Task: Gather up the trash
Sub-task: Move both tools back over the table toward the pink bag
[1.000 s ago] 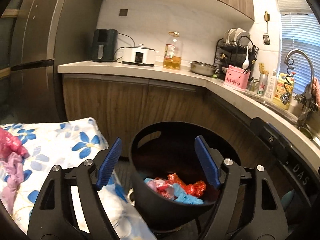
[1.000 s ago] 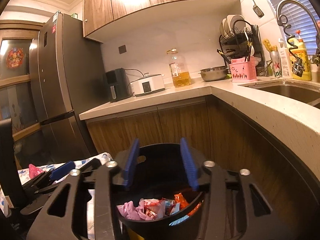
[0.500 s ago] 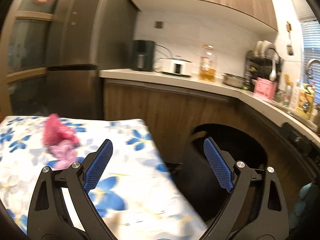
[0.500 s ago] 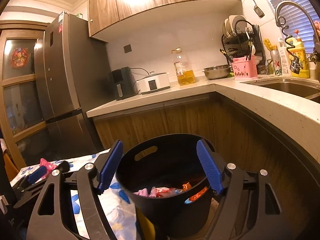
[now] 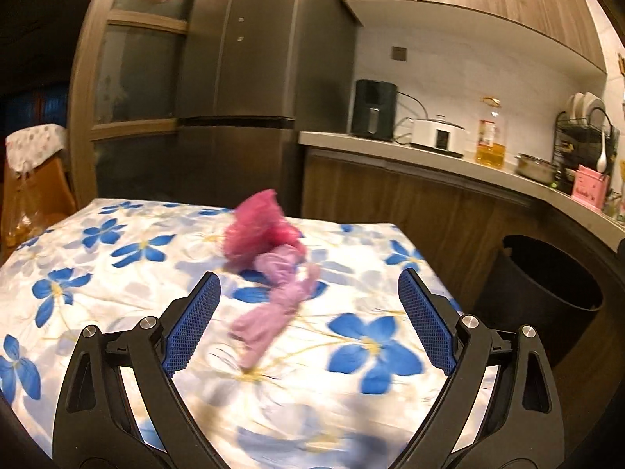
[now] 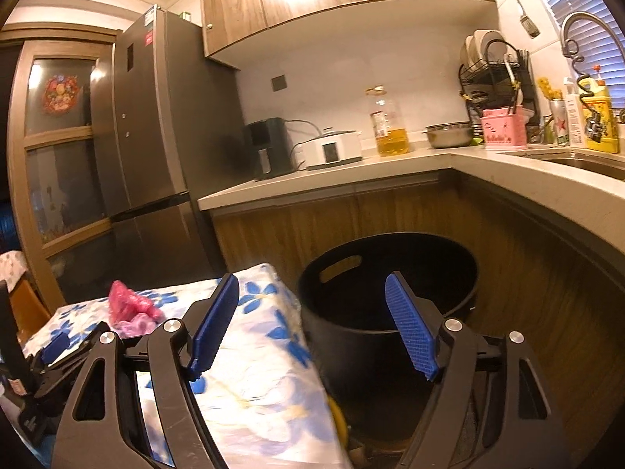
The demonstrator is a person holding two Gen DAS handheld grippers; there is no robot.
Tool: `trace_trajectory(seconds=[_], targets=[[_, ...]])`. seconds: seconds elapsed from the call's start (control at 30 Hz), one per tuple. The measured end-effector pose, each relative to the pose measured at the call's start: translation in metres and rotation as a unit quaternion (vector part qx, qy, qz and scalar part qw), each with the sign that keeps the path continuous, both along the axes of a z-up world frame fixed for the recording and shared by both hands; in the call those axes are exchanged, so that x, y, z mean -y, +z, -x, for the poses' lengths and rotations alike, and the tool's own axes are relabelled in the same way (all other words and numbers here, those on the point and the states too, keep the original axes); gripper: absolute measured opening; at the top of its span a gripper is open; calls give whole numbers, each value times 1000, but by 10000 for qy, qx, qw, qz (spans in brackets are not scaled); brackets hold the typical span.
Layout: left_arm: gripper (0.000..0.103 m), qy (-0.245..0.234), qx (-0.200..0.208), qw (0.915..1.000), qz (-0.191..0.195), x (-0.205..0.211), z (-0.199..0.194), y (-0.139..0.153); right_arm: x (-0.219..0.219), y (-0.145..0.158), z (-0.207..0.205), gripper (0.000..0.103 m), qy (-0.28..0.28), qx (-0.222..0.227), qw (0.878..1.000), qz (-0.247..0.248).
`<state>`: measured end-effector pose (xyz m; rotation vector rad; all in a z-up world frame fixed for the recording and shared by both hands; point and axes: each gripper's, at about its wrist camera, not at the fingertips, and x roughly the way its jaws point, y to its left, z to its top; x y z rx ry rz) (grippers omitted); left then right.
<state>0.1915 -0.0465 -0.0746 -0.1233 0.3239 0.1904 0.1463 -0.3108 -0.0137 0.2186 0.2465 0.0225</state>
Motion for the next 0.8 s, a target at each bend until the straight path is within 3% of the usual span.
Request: trace_trajectory(seconds=[0.23,0.3,0.37,0.5,0.63,0.8], targets=[[88,159,-247,9995,87,-20,-33,-12,-36,0,-13,76,396,6,9992,67],[78,163,-390,9990,138,-23,-45,-17,-43,0,-17,76,495,-8,9988,67],[58,121,-676,9975,164,-24,-59,-23,-49,0,-21,76,604,-25,9982,34],[45,0,-1105,9928,467,-35,-76,-39,-61,1,-30,76,744,-25,9972,61],[16,-147,-1318,9879,801,-47,-80,-50,-78,-2,-40,76,881,-80,9960,155],[4,-410,-1224,9863,1031,-54,-65,-48,-97,-8,-51,76,1094,-212,9936,196]])
